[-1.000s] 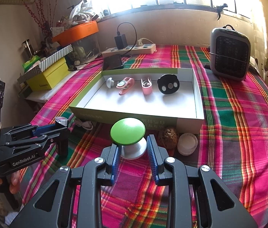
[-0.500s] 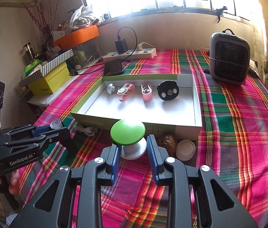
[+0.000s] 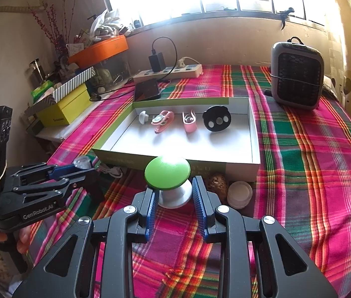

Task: Organize objects
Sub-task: 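Lift the black case with left tool while right tool lifts the green holder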

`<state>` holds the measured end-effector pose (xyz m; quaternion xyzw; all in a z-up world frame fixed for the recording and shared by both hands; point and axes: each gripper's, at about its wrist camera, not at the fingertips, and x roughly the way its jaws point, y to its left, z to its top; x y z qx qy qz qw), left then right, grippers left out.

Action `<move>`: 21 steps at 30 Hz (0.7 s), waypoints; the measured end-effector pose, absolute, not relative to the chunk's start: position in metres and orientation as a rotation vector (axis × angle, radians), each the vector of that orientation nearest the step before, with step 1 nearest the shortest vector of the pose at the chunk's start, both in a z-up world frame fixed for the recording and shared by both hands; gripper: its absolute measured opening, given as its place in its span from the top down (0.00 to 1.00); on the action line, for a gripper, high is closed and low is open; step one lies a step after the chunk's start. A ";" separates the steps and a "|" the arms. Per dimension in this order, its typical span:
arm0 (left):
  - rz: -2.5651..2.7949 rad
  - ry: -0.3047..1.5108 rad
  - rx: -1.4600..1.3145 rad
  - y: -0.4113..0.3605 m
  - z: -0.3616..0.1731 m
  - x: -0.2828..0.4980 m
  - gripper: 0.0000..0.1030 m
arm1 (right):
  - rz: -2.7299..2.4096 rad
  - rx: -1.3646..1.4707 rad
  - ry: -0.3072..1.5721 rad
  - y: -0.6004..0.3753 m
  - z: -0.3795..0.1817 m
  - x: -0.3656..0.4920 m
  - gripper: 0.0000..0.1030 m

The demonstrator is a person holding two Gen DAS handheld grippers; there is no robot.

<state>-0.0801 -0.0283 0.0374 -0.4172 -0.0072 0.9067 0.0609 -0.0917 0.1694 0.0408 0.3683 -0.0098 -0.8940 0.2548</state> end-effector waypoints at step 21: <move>2.645 0.014 -1.299 -0.004 0.016 -0.088 0.76 | -2.429 1.009 -0.065 0.176 0.035 -0.094 0.72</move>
